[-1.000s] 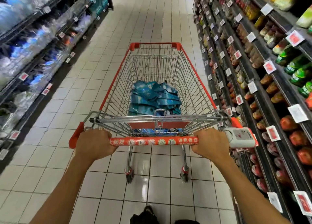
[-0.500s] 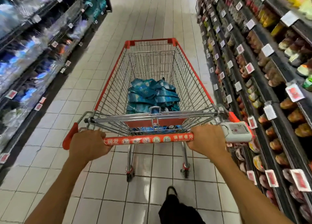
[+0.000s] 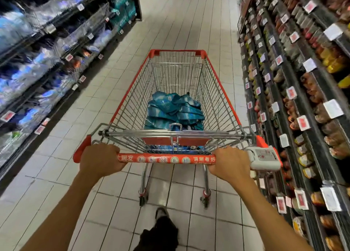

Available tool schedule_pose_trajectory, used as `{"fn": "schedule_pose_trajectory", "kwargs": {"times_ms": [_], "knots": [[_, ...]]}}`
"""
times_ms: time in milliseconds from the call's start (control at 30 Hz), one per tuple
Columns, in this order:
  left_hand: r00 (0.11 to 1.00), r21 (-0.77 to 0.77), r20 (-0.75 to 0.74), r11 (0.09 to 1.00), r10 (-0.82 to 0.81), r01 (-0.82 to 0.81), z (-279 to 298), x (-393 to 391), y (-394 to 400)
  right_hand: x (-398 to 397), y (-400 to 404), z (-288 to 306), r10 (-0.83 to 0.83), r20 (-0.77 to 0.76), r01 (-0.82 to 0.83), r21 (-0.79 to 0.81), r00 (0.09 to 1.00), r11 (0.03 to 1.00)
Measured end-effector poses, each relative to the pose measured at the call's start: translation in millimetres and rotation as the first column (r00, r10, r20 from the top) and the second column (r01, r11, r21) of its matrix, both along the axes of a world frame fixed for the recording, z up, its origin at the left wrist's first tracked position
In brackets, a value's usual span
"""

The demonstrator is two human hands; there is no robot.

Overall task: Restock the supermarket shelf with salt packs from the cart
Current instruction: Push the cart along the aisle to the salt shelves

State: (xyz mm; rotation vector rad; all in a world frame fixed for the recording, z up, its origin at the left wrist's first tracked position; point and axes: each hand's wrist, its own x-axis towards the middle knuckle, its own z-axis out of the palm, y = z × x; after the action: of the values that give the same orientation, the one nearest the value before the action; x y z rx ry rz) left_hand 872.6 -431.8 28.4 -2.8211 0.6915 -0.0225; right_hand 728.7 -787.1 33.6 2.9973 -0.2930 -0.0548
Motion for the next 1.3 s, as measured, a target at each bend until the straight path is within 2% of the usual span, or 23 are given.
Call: {"fn": "schedule_pose_trajectory", "kwargs": {"times_ms": [167, 333, 567, 967, 1300], "knots": [[1.0, 0.015, 0.016, 1.0, 0.001, -0.002, -2, 81, -32, 80, -30, 0, 0.01, 0.113, -0.011, 0.007, 0.994, 1.0], [1.0, 0.02, -0.011, 1.0, -0.021, 0.021, -3, 165, -61, 161, -62, -6, 0.0, 0.022, 0.002, -0.053, 1.0, 0.999], [1.0, 0.02, -0.008, 1.0, -0.018, 0.019, -6, 279, -108, 276, -113, -7, -0.011, -0.012, 0.011, -0.034, 1.0, 0.999], [0.996, -0.008, 0.079, 0.999, 0.039, -0.038, -7, 451, -218, 474, -234, -12, 0.088, 0.073, -0.085, -0.04, 0.993, 0.996], [0.99, -0.014, 0.036, 0.99, 0.139, -0.139, -2, 573, -307, 636, -333, -11, 0.175, 0.008, -0.175, -0.009, 0.984, 0.984]]}}
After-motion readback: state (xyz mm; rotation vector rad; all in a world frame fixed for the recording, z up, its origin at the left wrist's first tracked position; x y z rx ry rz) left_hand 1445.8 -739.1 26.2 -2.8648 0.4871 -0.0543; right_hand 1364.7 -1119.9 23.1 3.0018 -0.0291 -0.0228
